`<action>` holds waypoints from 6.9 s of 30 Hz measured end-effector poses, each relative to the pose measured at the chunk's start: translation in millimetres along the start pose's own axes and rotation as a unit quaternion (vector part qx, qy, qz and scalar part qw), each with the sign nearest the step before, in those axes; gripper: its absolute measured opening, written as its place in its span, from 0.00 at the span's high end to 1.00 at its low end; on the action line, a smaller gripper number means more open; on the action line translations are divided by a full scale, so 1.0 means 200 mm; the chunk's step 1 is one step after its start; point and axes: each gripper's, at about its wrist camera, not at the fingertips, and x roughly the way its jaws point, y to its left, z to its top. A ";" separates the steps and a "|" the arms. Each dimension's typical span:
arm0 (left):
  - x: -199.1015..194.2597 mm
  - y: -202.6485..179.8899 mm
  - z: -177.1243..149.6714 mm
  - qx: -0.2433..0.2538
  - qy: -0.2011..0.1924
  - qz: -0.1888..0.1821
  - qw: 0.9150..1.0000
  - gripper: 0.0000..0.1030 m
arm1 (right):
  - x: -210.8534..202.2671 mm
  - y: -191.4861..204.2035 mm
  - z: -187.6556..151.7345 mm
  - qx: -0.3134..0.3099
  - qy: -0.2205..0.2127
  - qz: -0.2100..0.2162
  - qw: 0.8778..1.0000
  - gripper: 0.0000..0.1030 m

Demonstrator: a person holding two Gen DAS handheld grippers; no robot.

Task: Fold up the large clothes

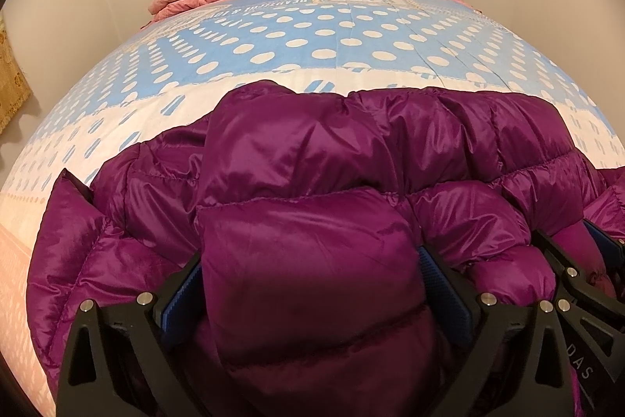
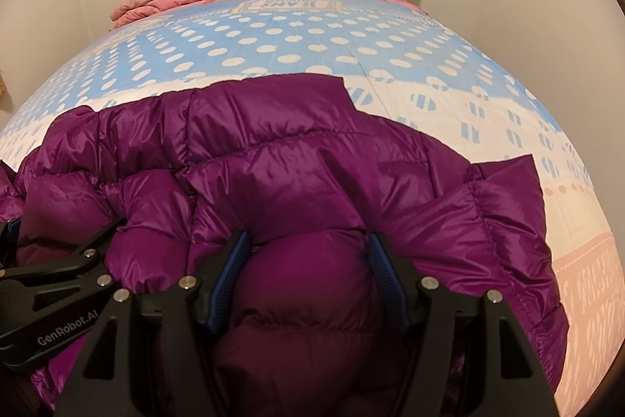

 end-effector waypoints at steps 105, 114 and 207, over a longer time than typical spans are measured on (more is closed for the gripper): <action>-1.45 1.00 -0.71 0.039 -0.182 -0.149 0.971 0.93 | -1.53 -0.49 -0.61 0.052 -0.190 0.136 0.971 0.93; -1.24 0.98 -0.57 0.032 -0.156 -0.151 0.976 0.89 | -1.32 -0.52 -0.46 0.055 -0.172 0.118 0.977 0.93; -0.44 0.92 -0.54 -0.079 -0.021 0.034 0.996 0.09 | -0.54 0.10 -0.37 0.012 -0.036 0.071 0.997 0.21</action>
